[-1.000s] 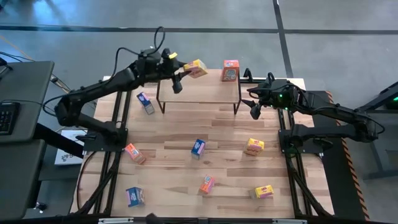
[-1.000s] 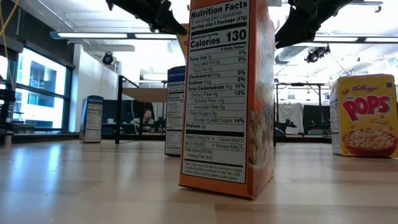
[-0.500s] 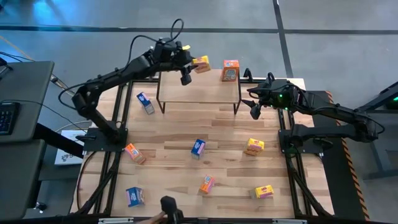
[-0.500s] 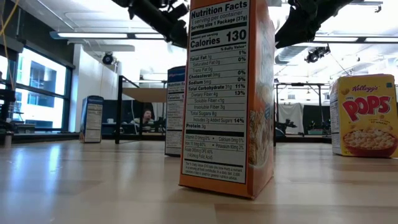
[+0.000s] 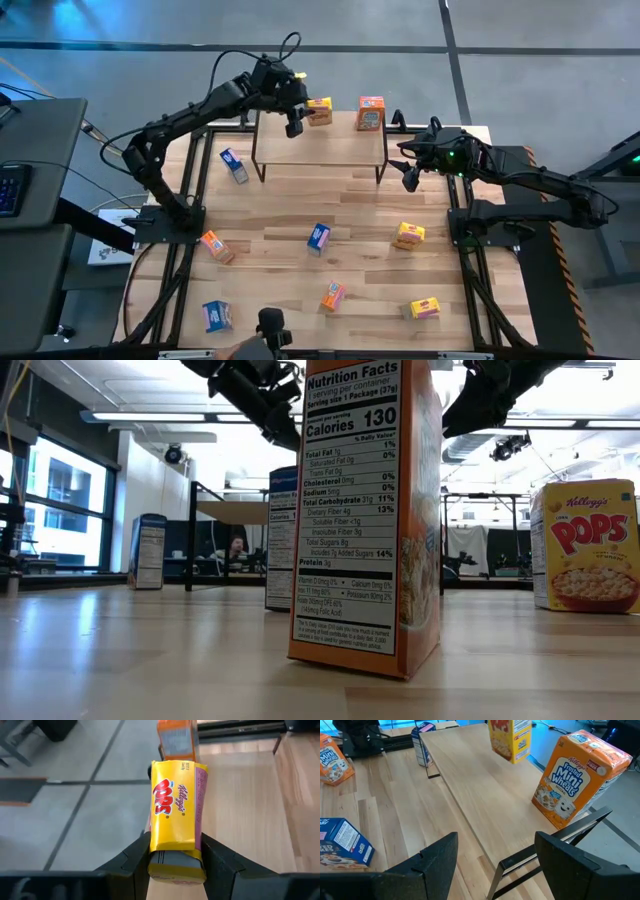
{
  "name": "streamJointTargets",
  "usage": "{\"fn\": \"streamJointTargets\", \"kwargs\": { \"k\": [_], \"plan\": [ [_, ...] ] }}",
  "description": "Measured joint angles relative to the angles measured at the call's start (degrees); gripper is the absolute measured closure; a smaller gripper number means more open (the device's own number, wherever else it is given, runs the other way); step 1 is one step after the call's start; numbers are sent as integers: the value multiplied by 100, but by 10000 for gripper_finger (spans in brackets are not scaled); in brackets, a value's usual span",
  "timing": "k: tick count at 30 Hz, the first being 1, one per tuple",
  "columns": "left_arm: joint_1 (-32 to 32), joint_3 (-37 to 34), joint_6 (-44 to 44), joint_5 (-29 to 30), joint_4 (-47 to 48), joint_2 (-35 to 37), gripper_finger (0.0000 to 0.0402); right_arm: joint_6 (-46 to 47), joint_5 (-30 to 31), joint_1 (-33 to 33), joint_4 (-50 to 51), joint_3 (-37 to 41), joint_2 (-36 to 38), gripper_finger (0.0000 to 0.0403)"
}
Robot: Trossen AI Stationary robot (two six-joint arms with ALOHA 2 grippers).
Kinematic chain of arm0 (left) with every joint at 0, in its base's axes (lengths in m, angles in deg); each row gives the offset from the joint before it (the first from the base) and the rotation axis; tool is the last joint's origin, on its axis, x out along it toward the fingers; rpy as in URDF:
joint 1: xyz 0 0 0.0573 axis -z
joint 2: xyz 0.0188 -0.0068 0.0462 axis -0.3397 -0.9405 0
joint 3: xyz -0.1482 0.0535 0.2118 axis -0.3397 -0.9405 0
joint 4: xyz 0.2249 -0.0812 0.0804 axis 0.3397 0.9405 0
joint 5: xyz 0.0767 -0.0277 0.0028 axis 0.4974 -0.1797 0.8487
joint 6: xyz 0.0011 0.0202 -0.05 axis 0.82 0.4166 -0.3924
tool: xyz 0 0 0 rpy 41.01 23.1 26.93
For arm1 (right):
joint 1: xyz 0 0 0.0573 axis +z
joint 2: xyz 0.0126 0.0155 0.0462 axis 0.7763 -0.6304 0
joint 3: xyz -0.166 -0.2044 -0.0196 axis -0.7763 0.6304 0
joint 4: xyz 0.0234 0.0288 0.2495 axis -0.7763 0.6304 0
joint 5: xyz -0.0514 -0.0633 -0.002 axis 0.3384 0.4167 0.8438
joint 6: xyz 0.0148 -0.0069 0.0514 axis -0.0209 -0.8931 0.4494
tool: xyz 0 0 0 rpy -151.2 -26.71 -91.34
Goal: Stack cereal on shelf
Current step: Put the top left yellow cereal box on the shelf
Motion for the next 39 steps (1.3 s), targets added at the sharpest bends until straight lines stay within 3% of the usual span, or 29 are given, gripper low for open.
{"fn": "streamJointTargets", "kwargs": {
  "k": [10, 39],
  "plan": [
    [-206, 0, -51, -553, 91, 0, 270, 1, 0, 1, 2, 1, 2, 146],
    [-206, -3, -203, -544, 196, -149, 268, 0, 0, 0, 2, 2, 1, 146]
  ]
}}
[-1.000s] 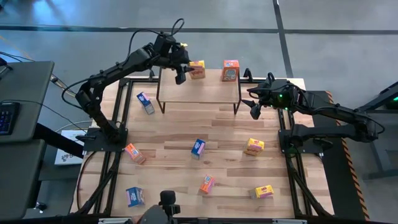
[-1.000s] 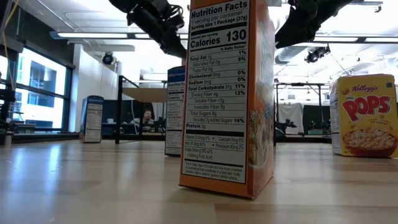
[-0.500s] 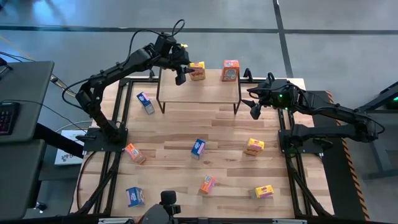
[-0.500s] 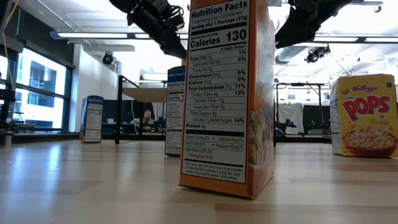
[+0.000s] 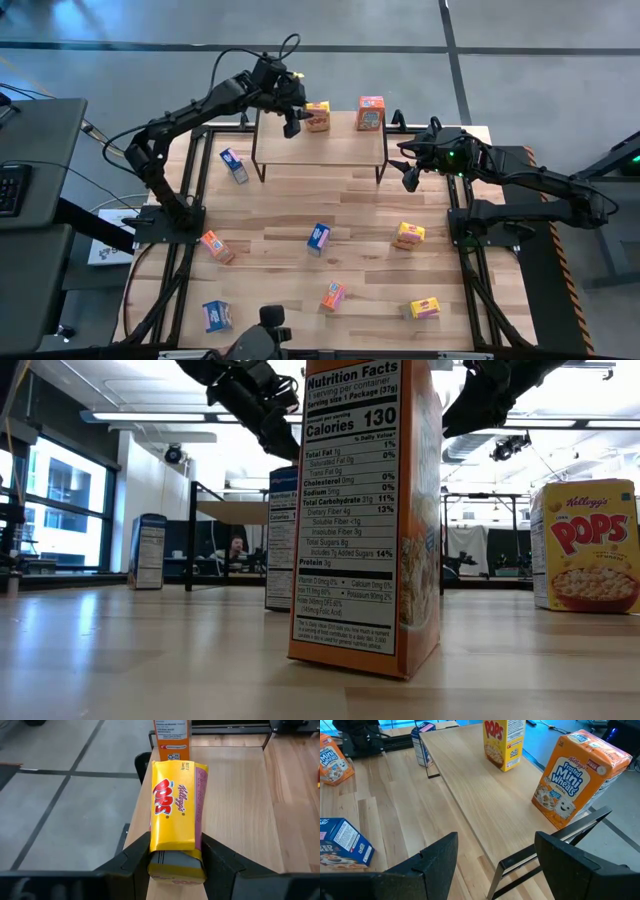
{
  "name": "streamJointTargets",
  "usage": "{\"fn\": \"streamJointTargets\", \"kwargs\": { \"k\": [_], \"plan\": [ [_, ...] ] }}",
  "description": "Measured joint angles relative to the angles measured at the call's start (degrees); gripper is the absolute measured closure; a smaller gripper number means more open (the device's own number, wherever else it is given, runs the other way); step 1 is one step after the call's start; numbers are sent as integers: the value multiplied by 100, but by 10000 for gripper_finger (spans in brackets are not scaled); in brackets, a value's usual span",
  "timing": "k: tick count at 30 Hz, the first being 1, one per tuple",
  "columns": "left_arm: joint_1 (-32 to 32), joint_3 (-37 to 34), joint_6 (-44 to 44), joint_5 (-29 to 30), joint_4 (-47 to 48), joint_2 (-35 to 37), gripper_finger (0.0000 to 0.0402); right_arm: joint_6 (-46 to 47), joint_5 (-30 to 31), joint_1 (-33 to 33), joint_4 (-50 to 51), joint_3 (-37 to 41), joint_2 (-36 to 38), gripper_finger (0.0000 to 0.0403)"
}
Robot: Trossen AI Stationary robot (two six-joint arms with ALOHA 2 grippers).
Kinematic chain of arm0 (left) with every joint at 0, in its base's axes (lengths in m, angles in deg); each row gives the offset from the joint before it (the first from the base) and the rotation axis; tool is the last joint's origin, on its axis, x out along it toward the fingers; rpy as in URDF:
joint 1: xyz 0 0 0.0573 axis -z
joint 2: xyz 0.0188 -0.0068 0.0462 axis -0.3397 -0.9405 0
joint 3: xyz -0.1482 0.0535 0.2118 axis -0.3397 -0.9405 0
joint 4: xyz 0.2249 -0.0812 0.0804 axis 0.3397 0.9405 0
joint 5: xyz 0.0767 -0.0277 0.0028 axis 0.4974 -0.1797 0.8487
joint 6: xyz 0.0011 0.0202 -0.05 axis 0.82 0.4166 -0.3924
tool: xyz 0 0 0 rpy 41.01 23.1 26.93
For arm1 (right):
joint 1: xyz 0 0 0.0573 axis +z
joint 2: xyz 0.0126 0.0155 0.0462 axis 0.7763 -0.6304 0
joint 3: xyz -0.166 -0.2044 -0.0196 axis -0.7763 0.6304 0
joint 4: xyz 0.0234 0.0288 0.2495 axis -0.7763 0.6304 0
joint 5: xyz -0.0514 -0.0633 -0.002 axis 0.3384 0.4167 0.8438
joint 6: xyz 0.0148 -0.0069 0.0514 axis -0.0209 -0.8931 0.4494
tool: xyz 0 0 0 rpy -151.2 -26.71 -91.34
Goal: Stack cereal on shelf
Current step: Put the top left yellow cereal box on the shelf
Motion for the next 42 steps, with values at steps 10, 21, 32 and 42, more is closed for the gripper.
{"fn": "streamJointTargets", "kwargs": {
  "k": [10, 21, 32, 42],
  "plan": [
    [-6, 1, -2, 74, -19, -11, 222, 0, 0, 1, 0, -2, -1, 146],
    [-7, 1, -1, 83, -52, -11, 201, 0, 0, 1, 0, -1, 1, 146],
    [-7, 1, -101, 313, -176, -11, 166, 0, 0, -1, 0, -2, -1, 146],
    [7, 1, -259, 339, -121, 33, 164, 0, 0, 1, 0, -1, -1, 146]
  ]
}}
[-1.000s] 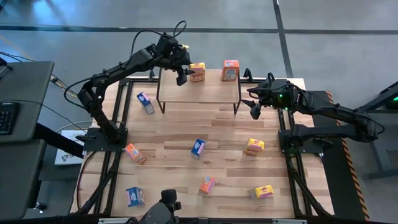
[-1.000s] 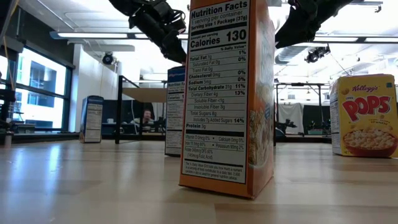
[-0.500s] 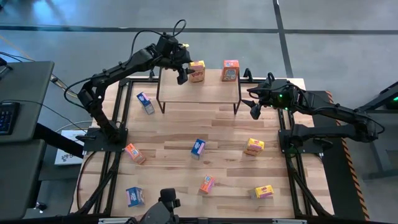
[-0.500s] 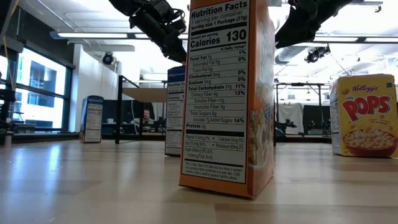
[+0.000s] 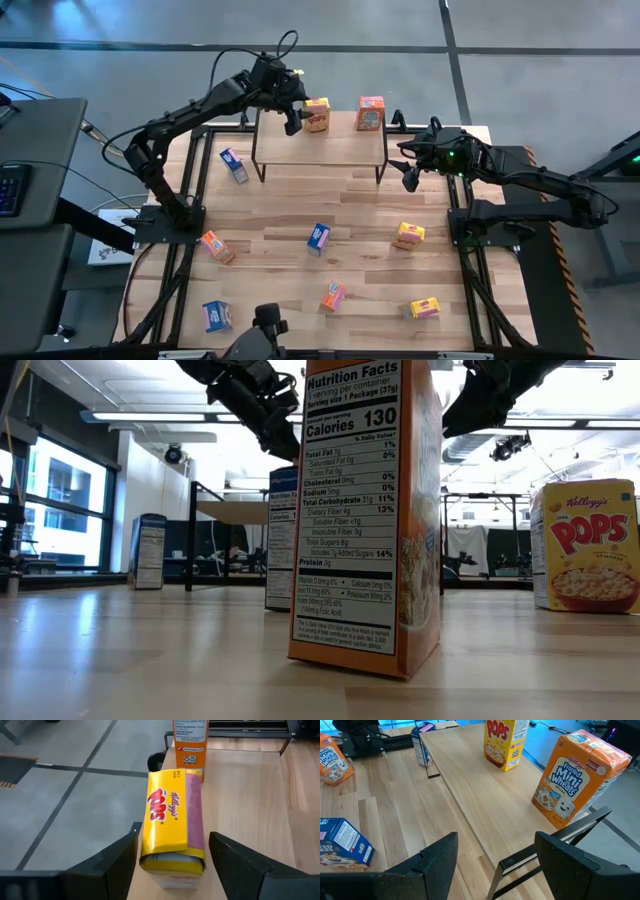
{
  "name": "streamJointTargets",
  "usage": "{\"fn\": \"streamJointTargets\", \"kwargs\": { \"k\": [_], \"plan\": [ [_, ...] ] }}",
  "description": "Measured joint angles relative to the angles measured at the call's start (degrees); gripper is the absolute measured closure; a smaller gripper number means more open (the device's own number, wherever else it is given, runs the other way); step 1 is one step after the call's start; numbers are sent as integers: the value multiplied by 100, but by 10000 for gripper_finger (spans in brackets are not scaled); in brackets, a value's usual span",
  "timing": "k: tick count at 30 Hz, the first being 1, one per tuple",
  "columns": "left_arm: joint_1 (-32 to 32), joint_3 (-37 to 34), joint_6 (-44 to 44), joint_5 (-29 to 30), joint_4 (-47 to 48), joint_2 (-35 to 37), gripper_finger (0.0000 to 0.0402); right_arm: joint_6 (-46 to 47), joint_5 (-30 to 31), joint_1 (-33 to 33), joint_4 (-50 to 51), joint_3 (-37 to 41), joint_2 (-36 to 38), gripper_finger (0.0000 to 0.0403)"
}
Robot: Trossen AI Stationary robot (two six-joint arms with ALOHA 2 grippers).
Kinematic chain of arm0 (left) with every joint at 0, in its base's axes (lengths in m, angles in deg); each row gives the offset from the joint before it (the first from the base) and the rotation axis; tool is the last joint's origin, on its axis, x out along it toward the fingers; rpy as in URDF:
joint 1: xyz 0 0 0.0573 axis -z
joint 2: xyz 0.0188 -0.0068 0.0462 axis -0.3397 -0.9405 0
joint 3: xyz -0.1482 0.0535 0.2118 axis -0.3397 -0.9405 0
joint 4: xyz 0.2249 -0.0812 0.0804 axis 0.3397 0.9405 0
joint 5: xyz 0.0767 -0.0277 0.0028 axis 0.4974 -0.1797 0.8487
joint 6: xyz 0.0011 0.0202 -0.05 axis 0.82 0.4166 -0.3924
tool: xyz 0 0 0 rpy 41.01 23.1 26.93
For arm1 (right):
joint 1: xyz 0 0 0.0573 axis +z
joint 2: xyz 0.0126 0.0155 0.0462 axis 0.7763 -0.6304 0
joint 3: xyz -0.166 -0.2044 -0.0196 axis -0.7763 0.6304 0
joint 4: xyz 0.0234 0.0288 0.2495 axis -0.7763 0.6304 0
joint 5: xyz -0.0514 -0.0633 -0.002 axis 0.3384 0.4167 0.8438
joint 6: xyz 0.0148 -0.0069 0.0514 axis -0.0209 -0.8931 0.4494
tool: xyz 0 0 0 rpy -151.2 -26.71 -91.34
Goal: Stack cereal on shelf
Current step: Put the top left yellow cereal box on the shelf
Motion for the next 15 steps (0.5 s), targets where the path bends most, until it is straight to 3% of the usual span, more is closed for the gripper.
{"fn": "streamJointTargets", "kwargs": {
  "k": [15],
  "plan": [
    [9, 0, -337, 577, 184, 373, 164, 0, 0, -1, 0, -1, 0, 146]
  ]
}}
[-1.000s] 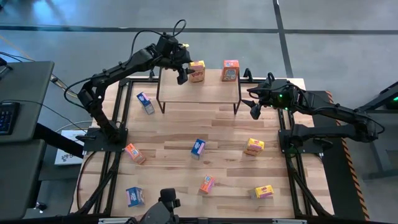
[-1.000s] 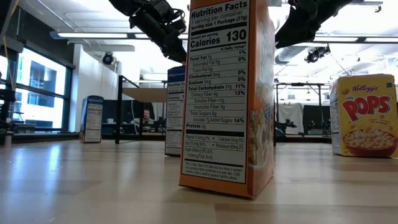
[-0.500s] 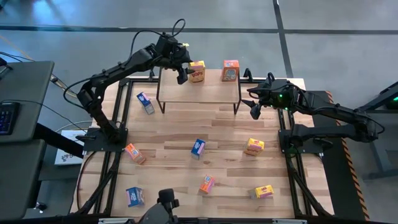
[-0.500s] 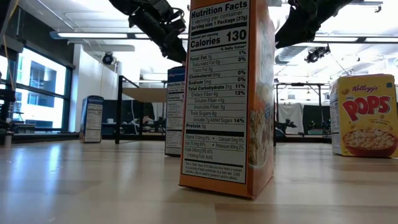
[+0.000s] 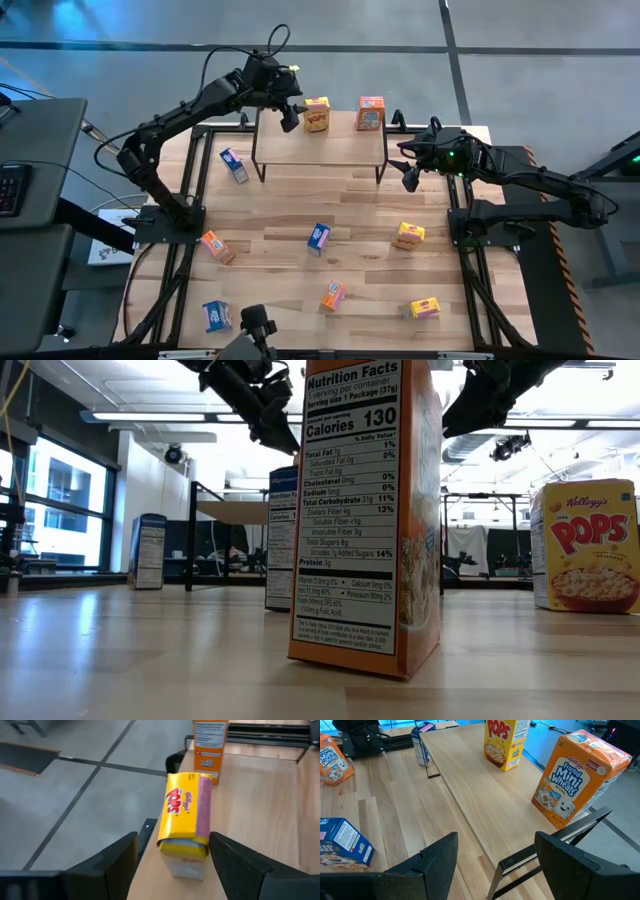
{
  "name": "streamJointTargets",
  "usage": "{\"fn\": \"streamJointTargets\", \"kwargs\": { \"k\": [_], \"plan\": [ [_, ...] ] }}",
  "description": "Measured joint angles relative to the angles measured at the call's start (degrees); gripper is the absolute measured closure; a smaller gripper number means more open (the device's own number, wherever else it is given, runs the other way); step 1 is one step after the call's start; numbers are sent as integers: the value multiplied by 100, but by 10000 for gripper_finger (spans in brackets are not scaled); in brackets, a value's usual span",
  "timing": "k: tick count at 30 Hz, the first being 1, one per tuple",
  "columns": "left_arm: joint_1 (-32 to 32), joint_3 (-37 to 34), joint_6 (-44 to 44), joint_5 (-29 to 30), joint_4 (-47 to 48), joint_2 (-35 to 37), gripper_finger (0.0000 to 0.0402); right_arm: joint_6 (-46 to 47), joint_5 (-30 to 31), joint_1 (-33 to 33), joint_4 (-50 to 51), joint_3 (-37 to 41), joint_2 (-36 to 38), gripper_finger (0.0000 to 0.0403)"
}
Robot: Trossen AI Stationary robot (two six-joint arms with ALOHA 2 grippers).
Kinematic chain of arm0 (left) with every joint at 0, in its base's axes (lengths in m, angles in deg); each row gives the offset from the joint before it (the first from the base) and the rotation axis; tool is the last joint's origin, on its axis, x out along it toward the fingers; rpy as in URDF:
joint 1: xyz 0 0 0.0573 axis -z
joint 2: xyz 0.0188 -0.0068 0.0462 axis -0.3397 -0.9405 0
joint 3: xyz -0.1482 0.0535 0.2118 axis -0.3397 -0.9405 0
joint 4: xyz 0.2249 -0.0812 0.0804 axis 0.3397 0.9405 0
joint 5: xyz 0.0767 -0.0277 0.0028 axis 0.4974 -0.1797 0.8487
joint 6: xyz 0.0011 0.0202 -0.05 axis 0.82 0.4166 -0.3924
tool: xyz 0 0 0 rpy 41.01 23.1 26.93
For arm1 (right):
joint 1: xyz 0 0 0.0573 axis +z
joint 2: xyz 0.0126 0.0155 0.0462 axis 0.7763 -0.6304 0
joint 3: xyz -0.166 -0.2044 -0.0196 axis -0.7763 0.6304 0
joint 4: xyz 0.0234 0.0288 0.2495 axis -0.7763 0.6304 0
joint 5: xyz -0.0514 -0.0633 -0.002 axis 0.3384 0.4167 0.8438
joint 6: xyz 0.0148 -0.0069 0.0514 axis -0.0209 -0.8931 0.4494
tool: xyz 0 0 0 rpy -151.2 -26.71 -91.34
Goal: Stack cereal on shelf
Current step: Put the top left yellow cereal box on the shelf, then put the top blue cereal box on the shelf
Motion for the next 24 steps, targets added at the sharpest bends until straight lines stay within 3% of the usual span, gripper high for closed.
{"fn": "streamJointTargets", "kwargs": {
  "k": [10, 16, 24],
  "plan": [
    [102, 0, -81, 914, 944, 634, 164, 1, 0, -1, 0, 1, 1, 146],
    [218, 2, -576, 1500, 2005, 997, 164, 1, 0, 2, 0, 0, 1, 146],
    [406, 2, -1604, 1854, 3381, 1249, 164, 0, 0, 2, 0, 0, 2, 146]
  ]
}}
